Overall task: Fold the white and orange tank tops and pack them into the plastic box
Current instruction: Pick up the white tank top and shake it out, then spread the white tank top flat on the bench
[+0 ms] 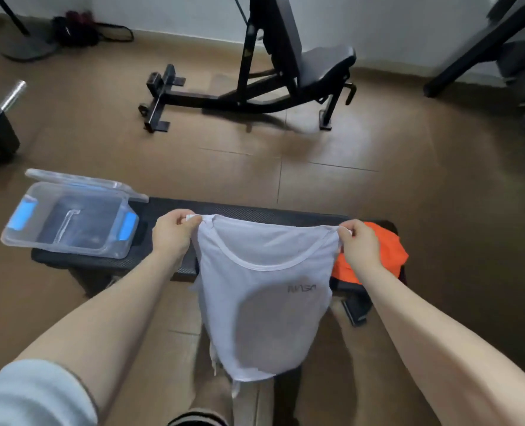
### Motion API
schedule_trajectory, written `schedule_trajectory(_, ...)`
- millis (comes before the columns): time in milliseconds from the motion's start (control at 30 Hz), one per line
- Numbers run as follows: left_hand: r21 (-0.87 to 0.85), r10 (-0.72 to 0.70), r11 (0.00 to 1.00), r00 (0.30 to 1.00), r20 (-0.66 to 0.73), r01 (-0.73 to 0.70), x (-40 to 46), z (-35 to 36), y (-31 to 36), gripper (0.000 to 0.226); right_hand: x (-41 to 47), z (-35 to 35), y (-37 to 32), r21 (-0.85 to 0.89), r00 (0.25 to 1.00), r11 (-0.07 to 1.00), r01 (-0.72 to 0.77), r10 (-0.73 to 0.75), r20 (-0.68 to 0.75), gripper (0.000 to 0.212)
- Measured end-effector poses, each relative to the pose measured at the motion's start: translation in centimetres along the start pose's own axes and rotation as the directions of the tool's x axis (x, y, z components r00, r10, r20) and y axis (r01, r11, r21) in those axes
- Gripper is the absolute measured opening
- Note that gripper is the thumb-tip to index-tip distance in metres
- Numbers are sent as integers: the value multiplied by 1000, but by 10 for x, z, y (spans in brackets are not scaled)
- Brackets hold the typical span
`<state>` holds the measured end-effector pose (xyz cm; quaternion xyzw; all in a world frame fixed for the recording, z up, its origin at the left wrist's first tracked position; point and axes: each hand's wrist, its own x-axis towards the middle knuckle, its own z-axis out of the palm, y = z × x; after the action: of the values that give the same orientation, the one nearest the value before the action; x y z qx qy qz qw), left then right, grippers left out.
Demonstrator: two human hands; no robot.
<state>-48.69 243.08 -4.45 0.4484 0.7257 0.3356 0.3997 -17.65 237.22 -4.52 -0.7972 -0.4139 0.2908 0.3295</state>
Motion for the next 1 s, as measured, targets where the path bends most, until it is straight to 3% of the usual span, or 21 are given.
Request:
schedule_trajectory(100, 16, -16, 1000, 999, 41, 16, 68, 16, -10, 8, 46, 43, -7, -27, 998, 998, -63, 63, 20, 13)
schedule_trajectory(233, -152, -67, 985, 995, 78, 78, 163, 48, -21, 15, 124, 110, 0, 32, 991, 991, -132, 132, 4, 20)
schedule_trajectory(333, -179, -88, 978, 990, 108, 107, 220, 76, -48, 17, 172, 152, 22, 52, 984, 983, -176, 177, -5, 21)
schedule_trajectory(600, -134, -139, 979, 983, 121, 155, 317, 136, -113, 10, 255, 238, 68, 18, 982, 982, -190, 191, -8, 18)
schedule_trajectory(733, -92, -168, 979, 975, 143, 182, 337, 168, -145, 3, 277, 267, 96, -98, 984, 979, -178, 176, -22, 19)
schedule_trajectory(800, -25, -161, 986, 978, 129, 166, 346, 182, -160, 31, 282, 284, 109, -167, 986, 973, -160, 166, 18, 32)
schedule_trajectory(833, 48, -121, 992, 985, 126, 115, 349, 186, -168, 46, 283, 293, 114, -208, 987, 968, -139, 152, 46, 38)
schedule_trajectory(900, 327, 115, 930, 979, 169, -165, 349, 194, -183, 60, 283, 309, 124, -298, 992, 954, -44, 77, 99, 45)
schedule_trajectory(933, 437, 259, 835, 939, 226, -335, 345, 198, -191, 61, 281, 316, 127, -352, 992, 936, 30, 15, 124, 45)
schedule_trajectory(1000, 483, 413, 689, 840, 352, -541, 331, 205, -202, 58, 269, 325, 129, -460, 979, 865, 198, -149, 142, 44)
